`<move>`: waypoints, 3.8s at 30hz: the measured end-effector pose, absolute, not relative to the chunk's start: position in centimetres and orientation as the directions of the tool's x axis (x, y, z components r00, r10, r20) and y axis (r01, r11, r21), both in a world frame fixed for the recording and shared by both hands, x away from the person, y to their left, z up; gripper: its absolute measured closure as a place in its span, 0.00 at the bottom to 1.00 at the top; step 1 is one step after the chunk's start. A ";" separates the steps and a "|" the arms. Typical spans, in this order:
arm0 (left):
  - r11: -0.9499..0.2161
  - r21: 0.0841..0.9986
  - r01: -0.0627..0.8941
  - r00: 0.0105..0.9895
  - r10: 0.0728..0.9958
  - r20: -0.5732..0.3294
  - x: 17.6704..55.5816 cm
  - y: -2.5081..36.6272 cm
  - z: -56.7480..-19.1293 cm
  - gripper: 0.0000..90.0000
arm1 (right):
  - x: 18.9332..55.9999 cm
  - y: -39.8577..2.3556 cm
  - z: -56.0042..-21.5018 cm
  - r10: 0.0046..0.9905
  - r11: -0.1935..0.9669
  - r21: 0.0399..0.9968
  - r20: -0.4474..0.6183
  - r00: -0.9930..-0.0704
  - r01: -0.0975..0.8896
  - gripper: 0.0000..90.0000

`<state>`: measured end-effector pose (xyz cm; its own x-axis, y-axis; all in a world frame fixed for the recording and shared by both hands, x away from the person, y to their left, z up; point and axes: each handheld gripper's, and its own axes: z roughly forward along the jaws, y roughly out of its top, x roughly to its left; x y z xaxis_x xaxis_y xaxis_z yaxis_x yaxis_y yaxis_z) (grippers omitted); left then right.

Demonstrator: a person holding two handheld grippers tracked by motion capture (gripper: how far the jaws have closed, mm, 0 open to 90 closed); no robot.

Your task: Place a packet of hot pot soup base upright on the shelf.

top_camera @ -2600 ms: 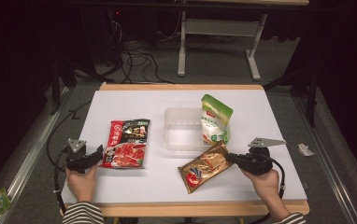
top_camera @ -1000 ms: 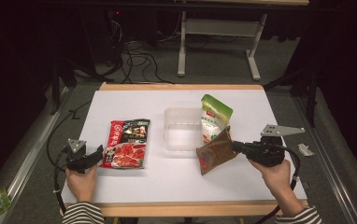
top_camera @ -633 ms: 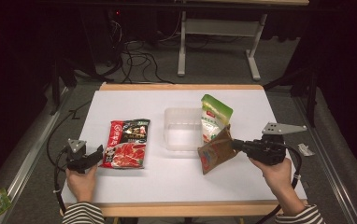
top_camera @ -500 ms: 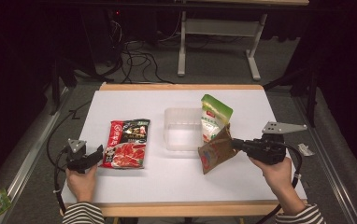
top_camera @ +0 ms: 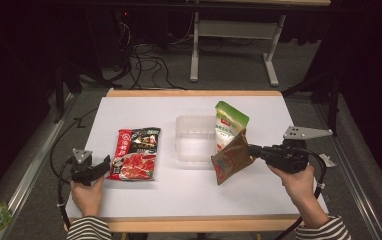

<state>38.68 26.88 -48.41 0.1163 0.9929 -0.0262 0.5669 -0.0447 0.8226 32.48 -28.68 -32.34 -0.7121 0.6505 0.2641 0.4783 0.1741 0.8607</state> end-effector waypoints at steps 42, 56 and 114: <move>-0.039 0.823 0.566 0.110 0.994 -0.029 38.7 26.9 -48.4 0.36 | 40.5 -25.5 -28.9 0.730 0.152 0.848 0.251 -0.636 0.508 1.00; -0.041 0.822 0.567 0.115 0.993 -0.030 38.7 26.9 -48.4 0.36 | 42.5 -24.6 -30.1 0.769 0.128 0.837 0.256 -0.586 0.533 1.00; -0.021 0.832 0.554 0.109 0.993 -0.048 38.5 27.1 -48.4 0.36 | 44.8 -22.8 -34.1 0.839 0.177 0.804 0.178 -0.514 0.567 1.00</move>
